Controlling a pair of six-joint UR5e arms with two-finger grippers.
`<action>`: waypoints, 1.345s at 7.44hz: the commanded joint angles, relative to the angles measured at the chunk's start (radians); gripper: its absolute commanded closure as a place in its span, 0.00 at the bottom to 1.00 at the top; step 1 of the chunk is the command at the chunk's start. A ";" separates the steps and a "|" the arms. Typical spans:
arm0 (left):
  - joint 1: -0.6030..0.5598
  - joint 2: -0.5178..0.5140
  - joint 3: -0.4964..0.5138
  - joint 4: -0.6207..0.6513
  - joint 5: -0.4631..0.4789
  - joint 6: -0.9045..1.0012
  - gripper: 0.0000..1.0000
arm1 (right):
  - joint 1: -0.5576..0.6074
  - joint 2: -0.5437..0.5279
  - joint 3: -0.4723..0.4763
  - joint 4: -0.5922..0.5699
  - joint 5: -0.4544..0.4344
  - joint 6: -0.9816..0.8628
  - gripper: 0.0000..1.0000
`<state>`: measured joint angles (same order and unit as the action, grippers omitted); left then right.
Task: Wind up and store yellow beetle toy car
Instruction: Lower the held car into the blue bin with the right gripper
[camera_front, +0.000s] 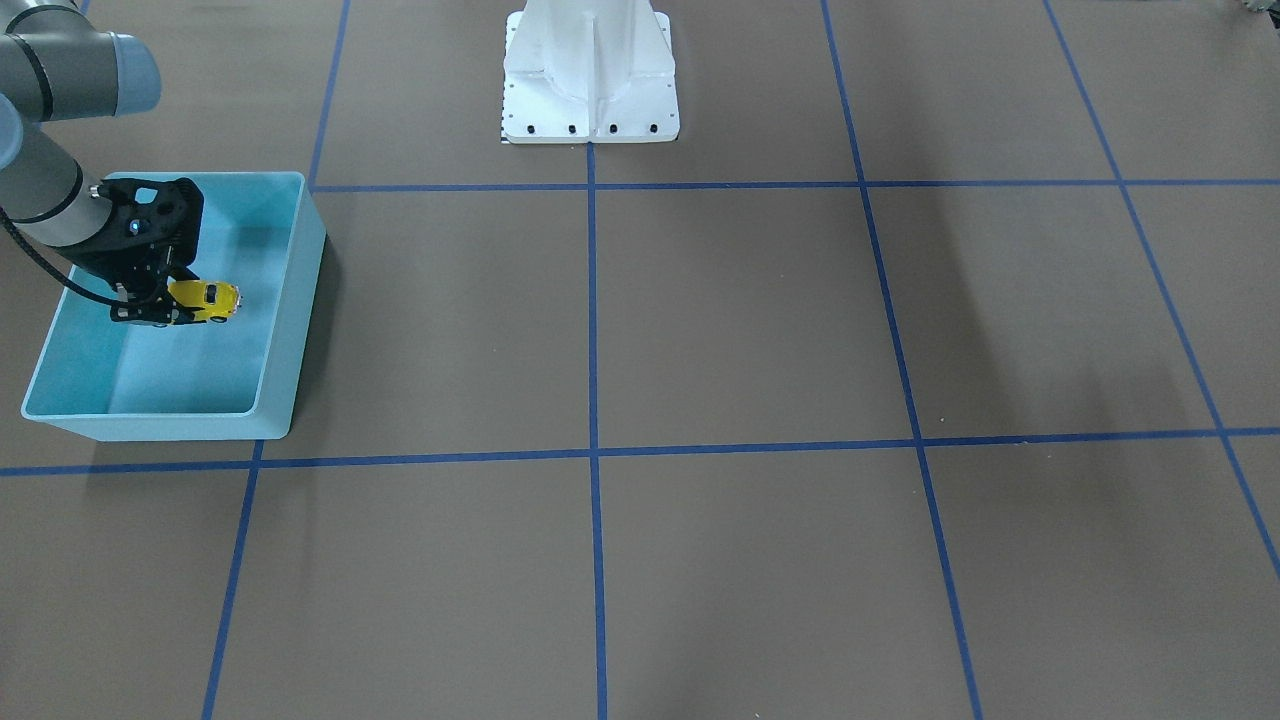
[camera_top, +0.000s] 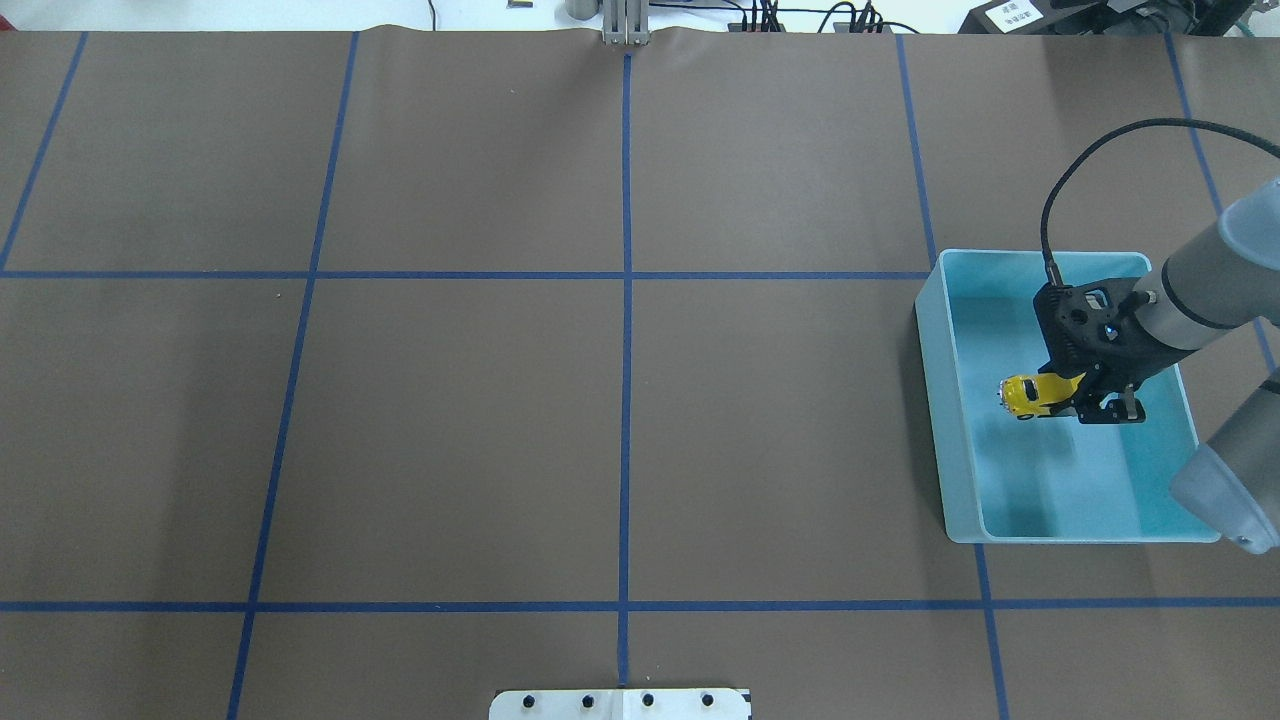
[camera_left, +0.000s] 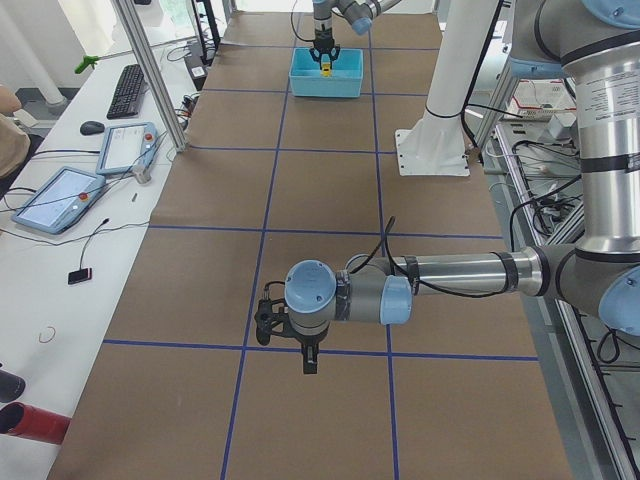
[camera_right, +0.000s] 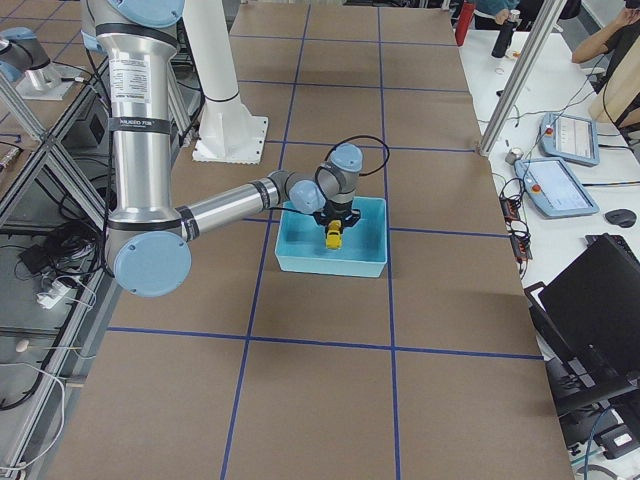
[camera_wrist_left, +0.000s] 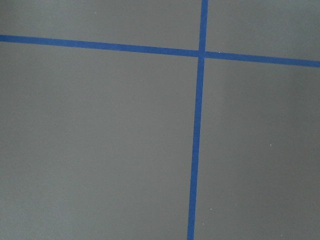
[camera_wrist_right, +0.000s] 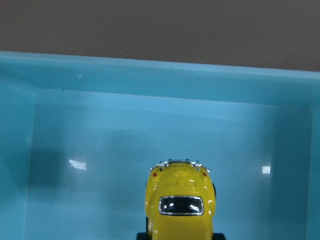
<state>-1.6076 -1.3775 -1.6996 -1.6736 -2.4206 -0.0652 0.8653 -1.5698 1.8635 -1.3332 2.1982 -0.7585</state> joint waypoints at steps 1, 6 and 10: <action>0.000 0.000 0.000 0.000 0.000 0.001 0.00 | -0.023 -0.002 -0.017 0.002 -0.011 0.010 1.00; 0.000 -0.002 -0.003 0.000 0.000 -0.001 0.00 | -0.034 0.001 0.009 0.005 -0.005 0.062 0.00; 0.000 -0.005 -0.002 0.000 0.000 -0.001 0.00 | 0.110 0.016 0.184 -0.003 0.080 0.216 0.00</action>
<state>-1.6076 -1.3800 -1.7019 -1.6736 -2.4206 -0.0659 0.9126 -1.5621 2.0140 -1.3324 2.2592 -0.6293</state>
